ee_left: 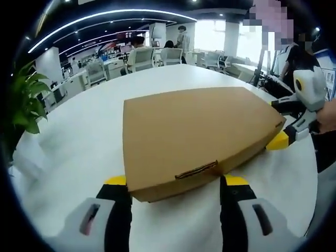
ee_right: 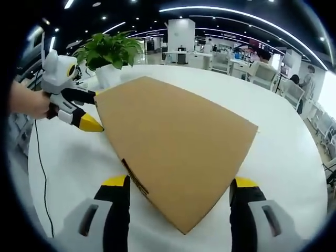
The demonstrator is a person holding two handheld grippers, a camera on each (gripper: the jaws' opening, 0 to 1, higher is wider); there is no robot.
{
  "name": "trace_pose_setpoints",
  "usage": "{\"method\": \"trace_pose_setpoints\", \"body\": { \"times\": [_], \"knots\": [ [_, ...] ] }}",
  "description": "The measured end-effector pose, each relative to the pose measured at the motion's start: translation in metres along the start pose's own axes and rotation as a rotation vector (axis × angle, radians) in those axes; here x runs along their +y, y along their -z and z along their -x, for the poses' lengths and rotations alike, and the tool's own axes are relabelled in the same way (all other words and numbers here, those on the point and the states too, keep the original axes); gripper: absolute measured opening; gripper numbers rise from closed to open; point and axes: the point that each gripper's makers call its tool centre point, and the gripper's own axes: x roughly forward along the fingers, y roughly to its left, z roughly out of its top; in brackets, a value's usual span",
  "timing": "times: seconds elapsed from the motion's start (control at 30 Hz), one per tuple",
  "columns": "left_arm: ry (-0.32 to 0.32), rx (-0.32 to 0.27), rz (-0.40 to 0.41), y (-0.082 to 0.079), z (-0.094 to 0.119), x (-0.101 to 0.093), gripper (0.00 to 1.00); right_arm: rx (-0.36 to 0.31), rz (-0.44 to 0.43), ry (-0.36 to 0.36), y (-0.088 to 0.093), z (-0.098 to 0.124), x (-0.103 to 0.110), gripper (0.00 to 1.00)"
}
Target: Operate the shoe box by opening the lid, removing the specified soft item, and placing it in the target area until the item is outside and the box remains undamaged.
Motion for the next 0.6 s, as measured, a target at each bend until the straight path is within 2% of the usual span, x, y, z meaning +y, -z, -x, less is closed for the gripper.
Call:
{"method": "trace_pose_setpoints", "body": {
  "times": [0.27, 0.43, 0.6],
  "knots": [
    [-0.026, -0.013, 0.013, 0.004, 0.005, -0.004, 0.67, 0.0, 0.0, -0.014, 0.001, 0.005, 0.005, 0.75],
    [-0.05, 0.006, 0.042, 0.009, 0.01, -0.008, 0.67, 0.009, 0.005, -0.021, 0.002, 0.005, 0.005, 0.75],
    [-0.065, -0.01, 0.058, 0.014, 0.017, -0.013, 0.67, 0.021, 0.011, -0.026, 0.002, 0.012, 0.012, 0.75]
  ]
}}
